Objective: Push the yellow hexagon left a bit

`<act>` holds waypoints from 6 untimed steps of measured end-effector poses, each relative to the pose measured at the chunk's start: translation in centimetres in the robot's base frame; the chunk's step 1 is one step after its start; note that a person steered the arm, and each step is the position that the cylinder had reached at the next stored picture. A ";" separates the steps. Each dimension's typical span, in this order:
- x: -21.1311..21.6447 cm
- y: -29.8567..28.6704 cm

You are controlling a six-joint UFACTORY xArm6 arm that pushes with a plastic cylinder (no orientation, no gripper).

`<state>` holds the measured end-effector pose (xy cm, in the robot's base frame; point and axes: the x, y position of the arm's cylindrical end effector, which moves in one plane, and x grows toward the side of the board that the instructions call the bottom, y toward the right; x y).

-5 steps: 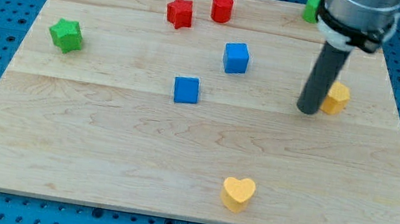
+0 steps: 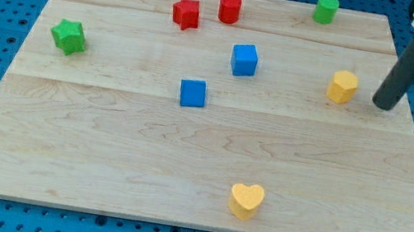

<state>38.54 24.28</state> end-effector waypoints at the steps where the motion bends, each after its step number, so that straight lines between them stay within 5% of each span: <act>1: -1.7 -4.5; 4: -0.6 -4.7; 6: -4.2 -7.6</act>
